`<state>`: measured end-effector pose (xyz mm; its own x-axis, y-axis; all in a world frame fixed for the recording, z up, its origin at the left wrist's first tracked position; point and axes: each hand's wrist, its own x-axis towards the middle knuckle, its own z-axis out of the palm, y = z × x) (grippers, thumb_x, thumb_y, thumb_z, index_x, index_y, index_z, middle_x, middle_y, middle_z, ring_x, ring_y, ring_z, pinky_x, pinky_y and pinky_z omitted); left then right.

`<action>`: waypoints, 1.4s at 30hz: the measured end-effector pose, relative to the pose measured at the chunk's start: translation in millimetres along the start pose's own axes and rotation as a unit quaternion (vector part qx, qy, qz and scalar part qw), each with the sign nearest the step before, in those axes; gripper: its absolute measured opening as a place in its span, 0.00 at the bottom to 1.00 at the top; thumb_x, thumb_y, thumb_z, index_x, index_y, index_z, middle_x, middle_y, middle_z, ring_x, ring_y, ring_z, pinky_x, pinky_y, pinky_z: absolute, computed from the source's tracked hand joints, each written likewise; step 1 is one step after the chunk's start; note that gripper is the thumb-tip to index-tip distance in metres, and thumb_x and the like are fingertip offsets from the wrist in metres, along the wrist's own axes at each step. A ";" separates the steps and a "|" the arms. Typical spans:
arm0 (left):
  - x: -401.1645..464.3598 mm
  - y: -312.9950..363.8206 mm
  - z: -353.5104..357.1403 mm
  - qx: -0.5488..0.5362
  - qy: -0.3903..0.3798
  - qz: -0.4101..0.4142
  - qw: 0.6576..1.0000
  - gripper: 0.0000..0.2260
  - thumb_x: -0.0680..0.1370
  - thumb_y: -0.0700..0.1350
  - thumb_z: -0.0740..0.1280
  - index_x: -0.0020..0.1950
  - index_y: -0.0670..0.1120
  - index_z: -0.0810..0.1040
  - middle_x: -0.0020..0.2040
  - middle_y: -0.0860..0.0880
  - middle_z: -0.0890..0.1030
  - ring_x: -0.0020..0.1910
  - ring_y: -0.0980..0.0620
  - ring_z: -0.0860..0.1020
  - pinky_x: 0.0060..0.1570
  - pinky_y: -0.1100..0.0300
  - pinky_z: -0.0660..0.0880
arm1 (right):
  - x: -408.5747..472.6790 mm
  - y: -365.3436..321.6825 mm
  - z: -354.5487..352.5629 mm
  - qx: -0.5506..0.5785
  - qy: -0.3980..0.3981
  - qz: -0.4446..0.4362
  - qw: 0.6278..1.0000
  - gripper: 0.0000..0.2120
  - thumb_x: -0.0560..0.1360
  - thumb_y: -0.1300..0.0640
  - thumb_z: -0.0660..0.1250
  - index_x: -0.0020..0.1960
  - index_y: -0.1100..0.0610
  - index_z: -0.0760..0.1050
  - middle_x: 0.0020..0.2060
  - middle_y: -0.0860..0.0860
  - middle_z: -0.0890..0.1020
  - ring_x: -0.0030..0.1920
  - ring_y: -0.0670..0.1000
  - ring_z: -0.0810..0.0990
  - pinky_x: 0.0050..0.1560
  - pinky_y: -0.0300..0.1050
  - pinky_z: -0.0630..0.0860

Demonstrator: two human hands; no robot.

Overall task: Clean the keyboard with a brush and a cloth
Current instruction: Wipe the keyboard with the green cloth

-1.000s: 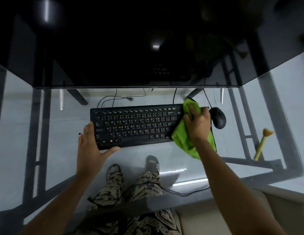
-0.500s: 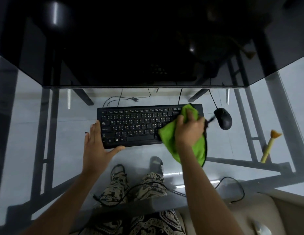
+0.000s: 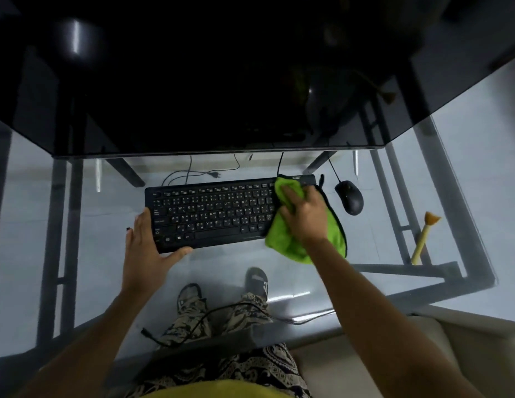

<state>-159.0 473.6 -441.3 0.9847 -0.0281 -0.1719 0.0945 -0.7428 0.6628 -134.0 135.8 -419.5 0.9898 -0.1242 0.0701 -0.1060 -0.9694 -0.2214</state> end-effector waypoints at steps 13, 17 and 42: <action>5.1 0.2 -5.2 0.002 -0.031 -0.025 0.999 0.49 0.63 0.64 0.75 0.76 0.51 0.54 0.70 0.46 0.66 0.65 0.42 0.68 0.64 0.39 0.68 | -56.9 53.6 -23.1 0.030 -0.012 0.028 0.999 0.20 0.71 0.48 0.62 0.59 0.54 0.80 0.42 0.58 0.74 0.39 0.60 0.75 0.38 0.50 0.78; 5.3 -0.1 -2.1 0.015 -0.028 -0.035 0.999 0.50 0.62 0.62 0.76 0.76 0.51 0.54 0.70 0.47 0.66 0.65 0.42 0.68 0.63 0.38 0.69 | -45.6 58.8 -23.8 0.044 -0.035 -0.002 0.998 0.20 0.71 0.48 0.62 0.59 0.54 0.80 0.42 0.58 0.74 0.40 0.60 0.75 0.39 0.49 0.78; 8.0 325.9 162.4 -0.191 -0.231 0.042 0.953 0.25 0.76 0.60 0.63 0.69 0.49 0.70 0.63 0.51 0.77 0.60 0.54 0.75 0.55 0.63 0.70 | -9.3 121.4 -87.7 0.261 0.052 0.114 0.957 0.22 0.78 0.41 0.55 0.65 0.49 0.75 0.46 0.51 0.68 0.45 0.51 0.73 0.47 0.46 0.76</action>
<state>-144.1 122.6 -345.0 0.8305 -0.4333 -0.3500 0.1507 -0.4301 0.8901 -164.5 0.7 -361.8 0.9290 -0.3663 0.0528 -0.2289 -0.6807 -0.6959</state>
